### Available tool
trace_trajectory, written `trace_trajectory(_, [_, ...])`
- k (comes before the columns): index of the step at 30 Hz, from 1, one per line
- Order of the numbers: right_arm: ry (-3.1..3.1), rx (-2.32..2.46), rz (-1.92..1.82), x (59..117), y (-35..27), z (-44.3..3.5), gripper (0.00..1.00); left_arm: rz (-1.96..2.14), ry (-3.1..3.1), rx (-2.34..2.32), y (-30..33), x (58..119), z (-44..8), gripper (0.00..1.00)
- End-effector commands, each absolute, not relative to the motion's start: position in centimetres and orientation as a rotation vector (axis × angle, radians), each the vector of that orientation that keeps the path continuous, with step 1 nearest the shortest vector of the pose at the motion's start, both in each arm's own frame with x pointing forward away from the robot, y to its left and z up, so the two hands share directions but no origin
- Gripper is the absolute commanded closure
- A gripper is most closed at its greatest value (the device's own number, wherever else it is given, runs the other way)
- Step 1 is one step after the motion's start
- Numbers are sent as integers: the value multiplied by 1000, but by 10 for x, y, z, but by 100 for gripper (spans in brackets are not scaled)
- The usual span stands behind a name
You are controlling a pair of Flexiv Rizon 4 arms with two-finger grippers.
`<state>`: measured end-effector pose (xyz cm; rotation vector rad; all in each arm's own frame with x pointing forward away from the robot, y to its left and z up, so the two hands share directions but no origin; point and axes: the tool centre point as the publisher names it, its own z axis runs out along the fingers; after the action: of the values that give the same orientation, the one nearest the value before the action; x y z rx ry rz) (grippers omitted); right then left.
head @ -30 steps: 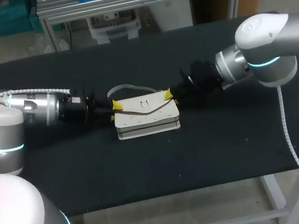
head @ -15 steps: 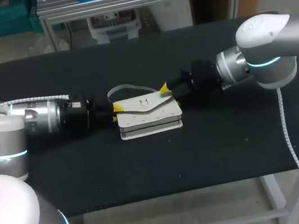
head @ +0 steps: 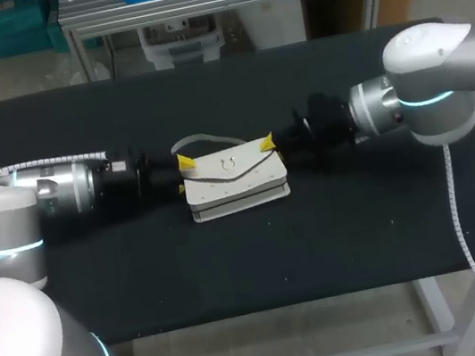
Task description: Pick up the bag, open it, inspect its contents, close it, and place it on the opposite side
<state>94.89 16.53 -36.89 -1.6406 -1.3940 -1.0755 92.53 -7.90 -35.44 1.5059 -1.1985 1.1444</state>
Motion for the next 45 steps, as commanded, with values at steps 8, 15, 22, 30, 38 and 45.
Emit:
trace_trajectory(8, [-1380, -1650, -1090, 944, 176, -371, 33, 1132, -1189, 1527, -98, 931, -356, 62])
trace_trajectory(15, [-1369, -1660, -1075, 944, 177, -376, 56, 1108, -1173, 1548, -97, 934, -366, 60])
trace_trajectory(22, [-1422, -1649, -983, 945, 178, -381, 100, 1074, -1196, 1579, -95, 933, -370, 100])
trace_trajectory(30, [-1492, -1657, -870, 945, 179, -382, 63, 1017, -1278, 1594, -94, 927, -367, 45])
trace_trajectory(38, [-1530, -1681, -884, 936, 167, -366, 0, 1043, -1364, 1593, -85, 913, -348, 0])
trace_trajectory(45, [-1549, -1696, -879, 928, 162, -364, 0, 1052, -1425, 1615, -78, 904, -338, 0])
